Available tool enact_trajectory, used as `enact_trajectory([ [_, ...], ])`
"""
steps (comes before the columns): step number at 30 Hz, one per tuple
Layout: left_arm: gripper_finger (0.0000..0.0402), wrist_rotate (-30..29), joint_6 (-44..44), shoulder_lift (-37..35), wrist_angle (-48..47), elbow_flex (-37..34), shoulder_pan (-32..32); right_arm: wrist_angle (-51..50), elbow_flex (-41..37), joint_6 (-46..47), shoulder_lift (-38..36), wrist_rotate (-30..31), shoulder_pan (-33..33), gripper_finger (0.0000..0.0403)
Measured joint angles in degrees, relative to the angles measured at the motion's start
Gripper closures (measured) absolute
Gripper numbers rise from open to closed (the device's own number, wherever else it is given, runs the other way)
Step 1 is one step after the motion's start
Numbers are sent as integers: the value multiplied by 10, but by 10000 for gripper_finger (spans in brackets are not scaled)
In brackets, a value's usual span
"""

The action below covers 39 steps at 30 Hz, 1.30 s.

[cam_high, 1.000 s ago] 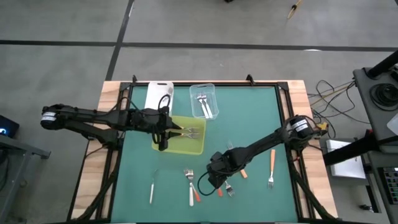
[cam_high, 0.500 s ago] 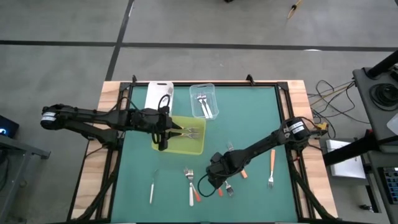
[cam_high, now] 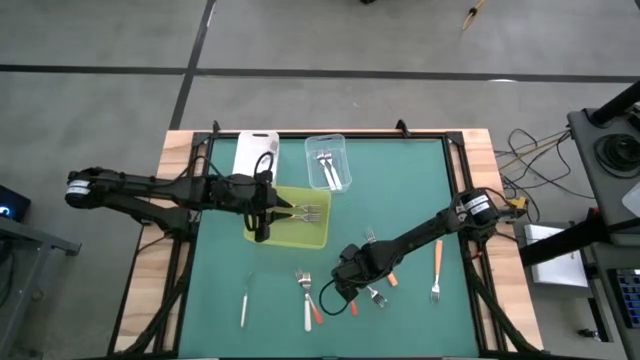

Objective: Sort silverware by color (type)
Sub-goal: Put the orange fork into the white bin

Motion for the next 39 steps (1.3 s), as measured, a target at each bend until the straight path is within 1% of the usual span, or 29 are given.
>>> enact_trajectory([
  [3, 304, 0, -1, 0, 0, 0, 0, -7, 0, -6, -10, 0, -2, 388],
  [6, 304, 0, -1, 1, 3, 0, -2, -26, -3, -25, -30, 15, -7, 389],
  [15, 304, 0, 4, 4, 53, 0, -14, -31, -2, -85, -126, 8, -27, 390],
  [21, 304, 0, 5, 8, 94, 0, -14, -39, -1, -142, -194, 47, -43, 390],
  [24, 304, 0, 5, 19, 120, 0, -14, -39, 0, -174, -225, 86, -51, 390],
  [27, 304, 0, 16, 34, 158, 0, -14, -36, 0, -213, -245, 109, -61, 390],
  [32, 304, 0, 39, 76, 228, 12, -14, -36, 0, -269, -256, 113, -83, 390],
  [36, 304, 2, 61, 127, 233, 52, -14, -39, 0, -300, -251, 103, -101, 390],
  [39, 300, 31, 80, 173, 222, 91, -14, -40, 0, -317, -248, 92, -114, 390],
])
